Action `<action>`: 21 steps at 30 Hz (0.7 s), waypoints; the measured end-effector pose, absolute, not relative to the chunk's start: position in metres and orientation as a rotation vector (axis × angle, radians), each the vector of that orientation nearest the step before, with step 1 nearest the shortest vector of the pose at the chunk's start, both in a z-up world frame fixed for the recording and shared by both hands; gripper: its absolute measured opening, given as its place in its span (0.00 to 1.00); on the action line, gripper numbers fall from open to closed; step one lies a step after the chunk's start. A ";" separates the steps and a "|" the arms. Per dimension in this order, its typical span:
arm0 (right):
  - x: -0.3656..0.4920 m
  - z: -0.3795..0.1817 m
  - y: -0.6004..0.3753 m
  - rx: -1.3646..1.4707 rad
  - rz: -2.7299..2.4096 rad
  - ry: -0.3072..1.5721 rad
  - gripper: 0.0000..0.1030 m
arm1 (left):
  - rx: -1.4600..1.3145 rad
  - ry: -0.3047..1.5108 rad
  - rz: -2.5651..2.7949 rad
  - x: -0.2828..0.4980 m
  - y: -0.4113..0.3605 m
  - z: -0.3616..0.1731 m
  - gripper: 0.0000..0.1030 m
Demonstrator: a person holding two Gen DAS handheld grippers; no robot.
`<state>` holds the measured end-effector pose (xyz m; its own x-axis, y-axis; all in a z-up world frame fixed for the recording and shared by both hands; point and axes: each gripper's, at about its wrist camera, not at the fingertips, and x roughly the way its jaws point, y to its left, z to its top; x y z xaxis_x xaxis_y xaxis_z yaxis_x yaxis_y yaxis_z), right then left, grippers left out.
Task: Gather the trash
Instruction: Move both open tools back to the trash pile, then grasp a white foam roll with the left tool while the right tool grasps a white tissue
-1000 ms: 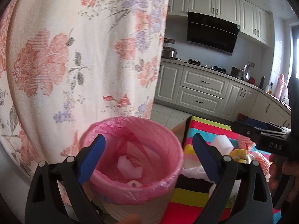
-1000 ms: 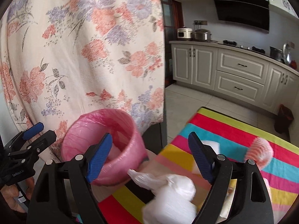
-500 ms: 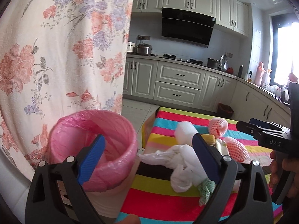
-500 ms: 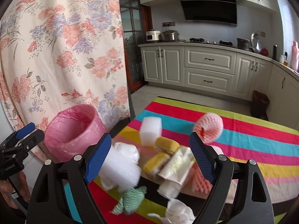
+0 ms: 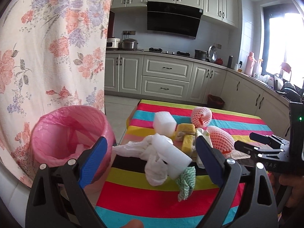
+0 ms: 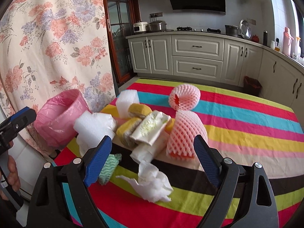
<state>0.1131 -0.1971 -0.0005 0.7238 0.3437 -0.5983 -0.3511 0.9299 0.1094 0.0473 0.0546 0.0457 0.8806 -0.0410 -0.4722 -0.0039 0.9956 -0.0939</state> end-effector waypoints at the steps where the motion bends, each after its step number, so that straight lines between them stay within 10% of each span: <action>1: 0.111 -0.004 -0.199 -0.013 0.382 0.664 0.81 | -0.091 0.497 -0.025 0.048 0.052 0.044 0.87; 21: 0.112 -0.071 -0.193 -0.047 0.393 0.818 0.79 | -0.151 0.629 -0.102 0.104 0.027 -0.002 0.63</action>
